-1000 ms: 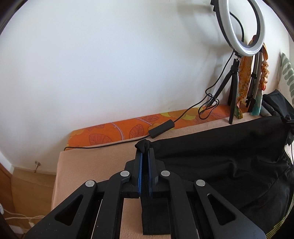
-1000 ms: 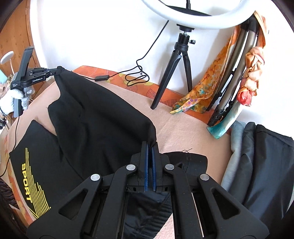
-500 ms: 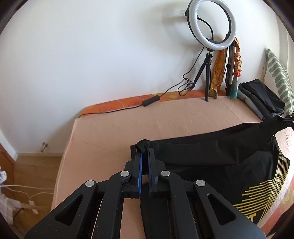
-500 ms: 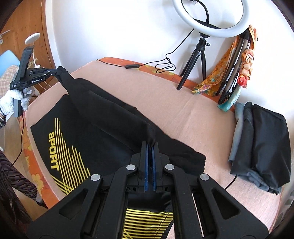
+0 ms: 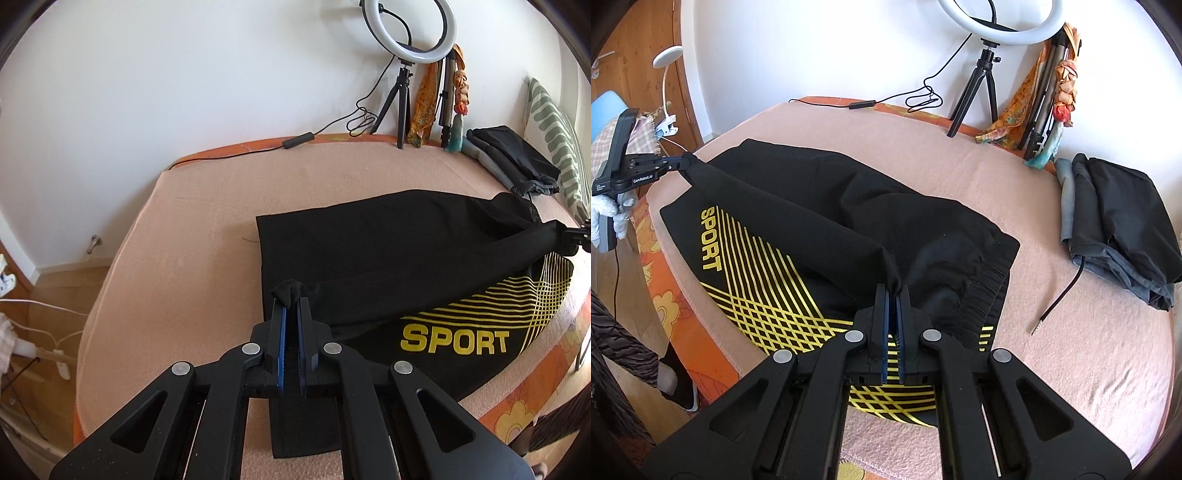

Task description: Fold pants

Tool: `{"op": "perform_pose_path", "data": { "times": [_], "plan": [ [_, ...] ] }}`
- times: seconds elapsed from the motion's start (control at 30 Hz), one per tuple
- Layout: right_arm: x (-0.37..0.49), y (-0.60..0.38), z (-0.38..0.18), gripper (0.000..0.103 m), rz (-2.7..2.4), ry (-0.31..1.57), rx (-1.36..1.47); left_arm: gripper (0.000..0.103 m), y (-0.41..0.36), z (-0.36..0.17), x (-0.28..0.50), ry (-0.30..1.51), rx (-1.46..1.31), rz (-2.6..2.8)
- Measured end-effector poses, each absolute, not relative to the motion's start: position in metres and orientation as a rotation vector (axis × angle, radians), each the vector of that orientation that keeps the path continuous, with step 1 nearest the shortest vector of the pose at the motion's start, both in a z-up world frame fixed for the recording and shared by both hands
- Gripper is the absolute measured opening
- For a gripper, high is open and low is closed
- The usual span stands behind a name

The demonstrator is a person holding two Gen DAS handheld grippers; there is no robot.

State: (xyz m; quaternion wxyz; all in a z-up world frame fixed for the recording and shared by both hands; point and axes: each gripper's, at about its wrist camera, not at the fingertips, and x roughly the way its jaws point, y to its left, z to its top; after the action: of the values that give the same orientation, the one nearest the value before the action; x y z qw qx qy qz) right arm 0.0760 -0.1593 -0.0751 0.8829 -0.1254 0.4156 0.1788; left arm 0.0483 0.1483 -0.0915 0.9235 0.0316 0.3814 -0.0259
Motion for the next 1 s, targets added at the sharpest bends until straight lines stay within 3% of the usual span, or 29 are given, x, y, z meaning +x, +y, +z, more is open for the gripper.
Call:
{"op": "perform_pose_path", "data": {
  "times": [0.5, 0.73, 0.9, 0.97, 1.0],
  "plan": [
    [0.047, -0.144, -0.105, 0.004, 0.359, 0.863, -0.428, 0.009, 0.166, -0.113, 0.005, 0.872, 0.071, -0.051],
    [0.035, -0.138, -0.108, 0.004, 0.367, 0.860, -0.491, 0.009, 0.188, -0.092, -0.011, 0.822, 0.004, 0.014],
    [0.025, -0.135, -0.110, 0.004, 0.379, 0.892, -0.514, 0.009, 0.160, -0.073, 0.006, 0.788, 0.013, -0.061],
    [0.022, -0.144, -0.099, 0.012, 0.407, 0.906, -0.411, 0.009, 0.138, -0.071, 0.014, 0.785, 0.051, -0.102],
    [0.019, -0.151, -0.091, 0.027, 0.429, 0.901, -0.329, 0.010, 0.128, -0.071, 0.018, 0.788, 0.064, -0.128]
  ]
}}
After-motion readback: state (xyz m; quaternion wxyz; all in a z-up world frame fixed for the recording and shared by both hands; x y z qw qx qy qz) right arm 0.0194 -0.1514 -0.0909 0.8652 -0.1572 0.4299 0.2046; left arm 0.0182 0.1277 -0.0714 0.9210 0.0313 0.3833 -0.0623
